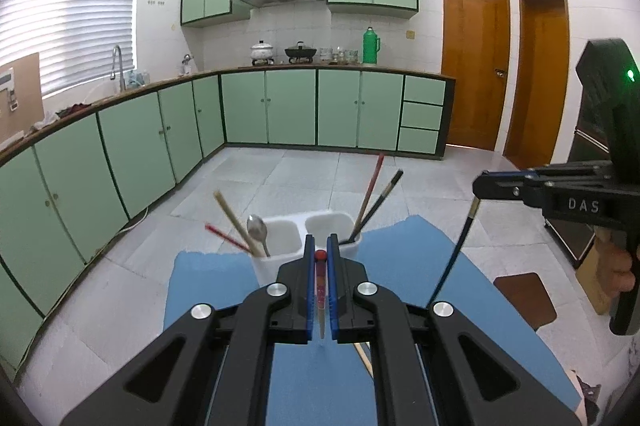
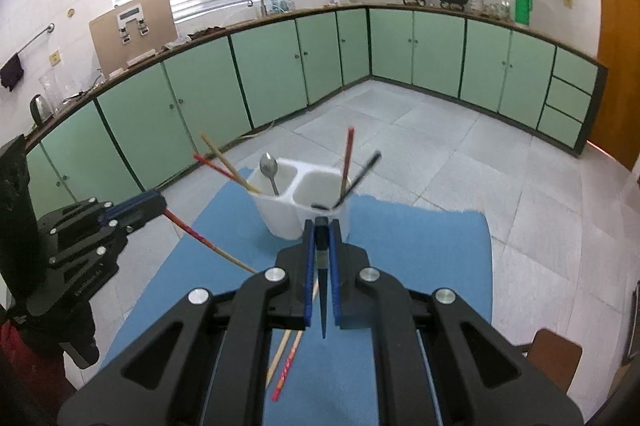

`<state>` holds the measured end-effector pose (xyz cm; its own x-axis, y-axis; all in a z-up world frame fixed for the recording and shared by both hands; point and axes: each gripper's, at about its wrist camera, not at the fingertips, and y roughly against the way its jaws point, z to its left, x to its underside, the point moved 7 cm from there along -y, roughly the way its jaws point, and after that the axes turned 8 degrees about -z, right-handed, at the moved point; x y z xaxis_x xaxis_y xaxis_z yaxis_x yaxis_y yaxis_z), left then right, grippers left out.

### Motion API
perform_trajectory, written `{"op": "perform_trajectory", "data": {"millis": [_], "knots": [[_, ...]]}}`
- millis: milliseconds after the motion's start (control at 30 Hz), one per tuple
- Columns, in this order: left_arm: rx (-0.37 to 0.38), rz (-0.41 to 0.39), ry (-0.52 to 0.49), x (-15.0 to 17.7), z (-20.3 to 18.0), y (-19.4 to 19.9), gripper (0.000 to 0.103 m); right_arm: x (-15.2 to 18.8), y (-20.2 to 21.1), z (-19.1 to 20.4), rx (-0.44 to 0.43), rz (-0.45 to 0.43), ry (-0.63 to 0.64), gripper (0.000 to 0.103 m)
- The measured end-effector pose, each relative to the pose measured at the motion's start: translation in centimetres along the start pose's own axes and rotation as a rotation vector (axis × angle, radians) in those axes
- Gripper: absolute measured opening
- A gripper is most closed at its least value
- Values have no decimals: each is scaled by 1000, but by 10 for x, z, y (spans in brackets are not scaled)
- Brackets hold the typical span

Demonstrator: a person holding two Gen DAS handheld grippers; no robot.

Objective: Organize utensils
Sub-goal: 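Lift both chopsticks and carry them above the white holder, then open both tools to drop the chopsticks into the holder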

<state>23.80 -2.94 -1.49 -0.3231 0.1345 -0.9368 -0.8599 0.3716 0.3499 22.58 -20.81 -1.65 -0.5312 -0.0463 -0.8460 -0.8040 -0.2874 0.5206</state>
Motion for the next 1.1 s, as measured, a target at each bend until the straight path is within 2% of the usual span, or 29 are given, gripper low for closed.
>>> {"op": "perform_trajectory", "data": {"millis": [167, 300, 467, 567, 767, 1000, 1067, 1100], "knots": [[11, -75, -3, -37, 4, 8, 5, -41, 4, 5, -54, -64, -11, 6], [-11, -145, -10, -70, 11, 10, 5, -82, 5, 8, -49, -145, 9, 6], [-48, -224, -15, -105, 21, -5, 5, -128, -7, 1, -50, -235, -16, 6], [-74, -245, -30, -112, 25, -22, 5, -141, -26, -6, -25, -249, -7, 6], [-86, -166, 1, -86, 37, -77, 6, -126, -75, -19, 26, -197, 13, 6], [-85, -72, 34, -52, 46, -105, 7, -96, -101, -24, 41, -129, 9, 9], [-82, -67, 36, -48, 46, -103, 11, -93, -99, -28, 51, -133, -5, 13], [-80, -71, 38, -49, 48, -100, 14, -93, -97, -27, 52, -139, -10, 23]]}}
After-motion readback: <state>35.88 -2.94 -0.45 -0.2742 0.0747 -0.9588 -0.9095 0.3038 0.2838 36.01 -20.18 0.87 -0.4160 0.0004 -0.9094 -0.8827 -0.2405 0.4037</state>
